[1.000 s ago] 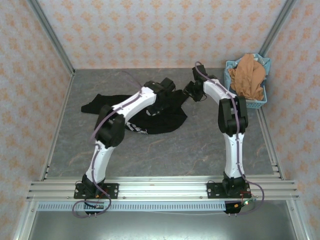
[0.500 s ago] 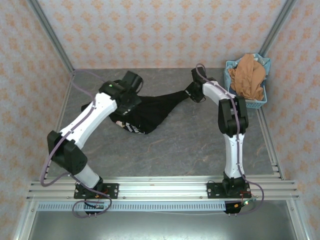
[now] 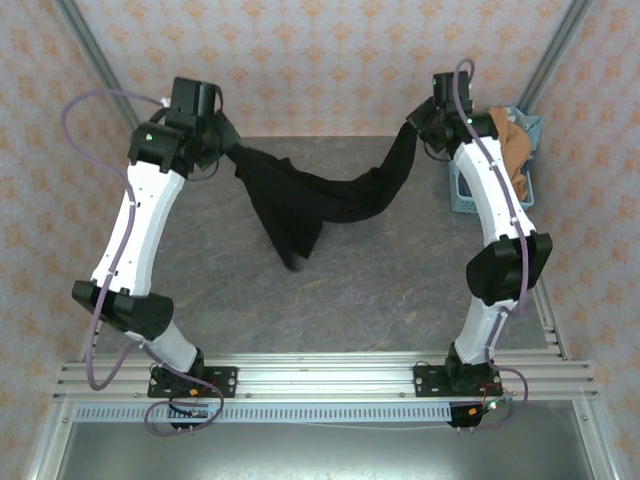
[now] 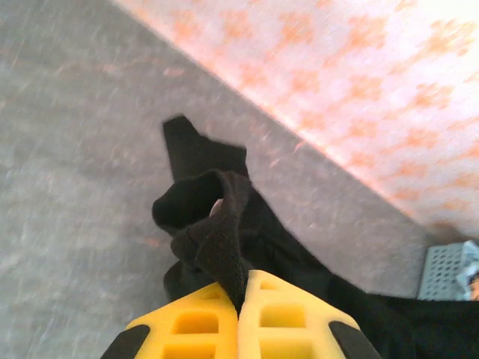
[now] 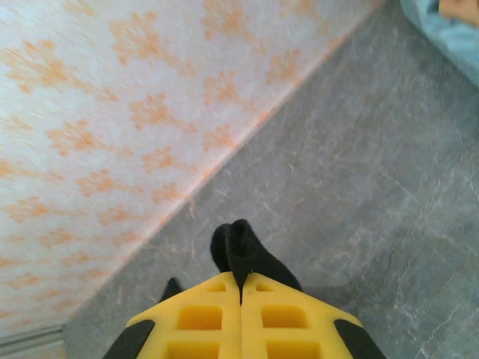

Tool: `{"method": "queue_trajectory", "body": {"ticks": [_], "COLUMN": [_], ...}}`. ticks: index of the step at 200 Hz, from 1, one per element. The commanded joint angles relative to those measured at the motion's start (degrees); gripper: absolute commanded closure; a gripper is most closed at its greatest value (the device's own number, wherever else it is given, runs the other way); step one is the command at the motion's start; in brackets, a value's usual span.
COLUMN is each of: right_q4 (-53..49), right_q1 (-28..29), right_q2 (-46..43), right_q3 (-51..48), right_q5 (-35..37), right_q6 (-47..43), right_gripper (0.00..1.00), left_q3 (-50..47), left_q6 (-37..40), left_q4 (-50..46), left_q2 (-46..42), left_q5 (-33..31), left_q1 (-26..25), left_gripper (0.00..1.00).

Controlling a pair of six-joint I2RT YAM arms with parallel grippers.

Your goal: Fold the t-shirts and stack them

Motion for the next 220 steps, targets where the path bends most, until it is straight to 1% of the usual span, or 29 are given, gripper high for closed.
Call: {"method": "queue_trajectory", "body": {"ticks": [1, 17, 34, 47, 61, 79, 91, 107, 128, 144, 160, 183, 207, 220], "right_q4": [-7.44, -9.13, -10.97, -11.57, -9.19, -6.01, -5.02, -3.0, -0.13, 1.47, 2.16, 1.35, 0.23, 0.3], "right_q1": [-0.45, -0.48, -0.52, -0.52, -0.53, -0.51, -0.66, -0.9, -1.0, -1.09, -1.08, -1.08, -1.08, -1.09], "right_q2": [0.97, -0.05, -2.78, -6.33, -11.54, -17.76, -20.85, -23.78, -25.65, -24.29, -21.58, -19.61, -21.35, -22.03], "right_q3": [8.07, 9.59, 7.4, 3.06, -4.82, -15.7, -21.86, -28.21, -33.03, -33.96, -33.79, -35.33, -41.76, -45.65], "right_q5": [3.21, 4.19, 5.51, 6.28, 5.79, 6.12, 6.41, 5.95, 7.24, 6.8, 6.54, 7.36, 8.59, 7.74], "right_q6": [-2.48, -2.48, -1.43, -0.69, -0.73, -1.37, -1.8, -2.04, -2.15, -2.32, -2.0, -0.07, 2.68, 3.08], "right_gripper": [1.0, 1.0, 1.0, 1.0, 1.0, 1.0, 1.0, 1.0, 1.0, 1.0, 1.0, 1.0, 1.0, 1.0], "left_q3": [7.1, 7.96, 4.84, -0.84, -7.68, -13.74, -15.44, -17.25, -23.4, -30.25, -33.7, -34.98, -35.44, -36.0], "left_q6": [3.85, 3.86, 3.96, 3.74, 3.28, 2.11, 1.72, 1.1, -0.18, -1.51, -0.83, -0.49, 1.42, 3.38], "left_q4": [-0.67, -2.22, -4.36, -4.07, -2.31, -1.3, -1.91, -1.57, 3.51, 7.31, 8.08, 8.55, 11.77, 13.99], "left_q2": [1.73, 1.06, -1.9, -5.97, -10.91, -15.91, -18.16, -20.8, -25.78, -28.72, -27.17, -19.75, -10.83, -6.15], "left_q5": [0.39, -0.87, -4.2, -6.5, -7.32, -7.41, -6.85, -4.38, -0.95, -1.89, -3.3, -4.44, -5.17, -2.99], "left_q1": [0.91, 1.1, 1.27, 1.57, 2.25, 2.91, 2.94, 2.94, 2.94, 2.94, 3.05, 4.72, 6.79, 7.72], "left_gripper": [1.0, 1.0, 1.0, 1.0, 1.0, 1.0, 1.0, 1.0, 1.0, 1.0, 1.0, 1.0, 1.0, 1.0]}}
